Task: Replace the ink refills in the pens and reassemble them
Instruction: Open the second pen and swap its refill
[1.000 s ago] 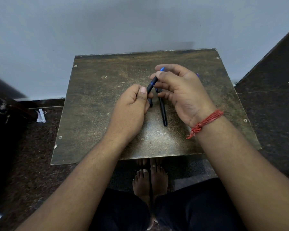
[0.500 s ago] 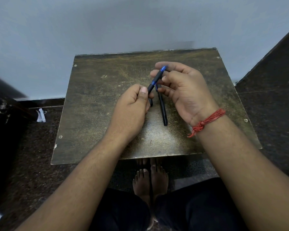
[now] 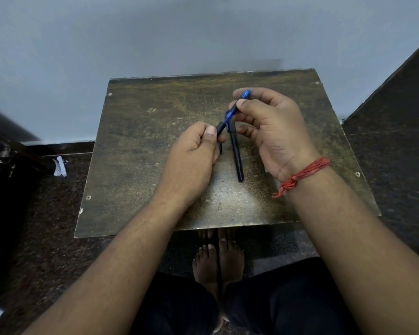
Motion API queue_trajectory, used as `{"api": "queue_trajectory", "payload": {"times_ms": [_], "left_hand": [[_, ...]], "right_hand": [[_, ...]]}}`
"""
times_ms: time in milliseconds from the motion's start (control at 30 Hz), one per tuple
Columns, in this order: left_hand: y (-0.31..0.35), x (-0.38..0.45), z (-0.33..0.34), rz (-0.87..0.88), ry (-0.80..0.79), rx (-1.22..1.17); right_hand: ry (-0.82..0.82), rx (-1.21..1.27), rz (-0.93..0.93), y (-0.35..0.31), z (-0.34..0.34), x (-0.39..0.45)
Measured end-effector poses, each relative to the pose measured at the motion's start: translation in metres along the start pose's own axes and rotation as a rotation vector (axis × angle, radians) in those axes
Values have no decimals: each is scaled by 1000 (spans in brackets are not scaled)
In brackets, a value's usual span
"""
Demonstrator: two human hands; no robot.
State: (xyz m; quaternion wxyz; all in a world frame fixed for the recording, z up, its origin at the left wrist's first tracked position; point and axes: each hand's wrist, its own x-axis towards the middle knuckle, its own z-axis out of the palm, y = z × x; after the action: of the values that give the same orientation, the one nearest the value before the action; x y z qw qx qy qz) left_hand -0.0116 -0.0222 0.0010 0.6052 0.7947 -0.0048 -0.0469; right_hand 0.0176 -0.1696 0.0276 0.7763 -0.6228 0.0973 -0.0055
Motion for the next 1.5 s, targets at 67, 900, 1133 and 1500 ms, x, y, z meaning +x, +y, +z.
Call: {"api": "queue_trajectory", "payload": {"times_ms": [67, 900, 1133, 1500], "left_hand": [[0, 0, 0, 5, -6, -2], [-2, 7, -10, 34, 274, -177], [-4, 12, -14, 20, 318, -230], [-5, 12, -14, 11, 319, -229]], "right_hand": [[3, 31, -13, -2, -1, 0], [10, -862, -279, 7, 7, -4], [-122, -1370, -391, 9, 33, -27], [-187, -1485, -398, 18, 41, -34]]}}
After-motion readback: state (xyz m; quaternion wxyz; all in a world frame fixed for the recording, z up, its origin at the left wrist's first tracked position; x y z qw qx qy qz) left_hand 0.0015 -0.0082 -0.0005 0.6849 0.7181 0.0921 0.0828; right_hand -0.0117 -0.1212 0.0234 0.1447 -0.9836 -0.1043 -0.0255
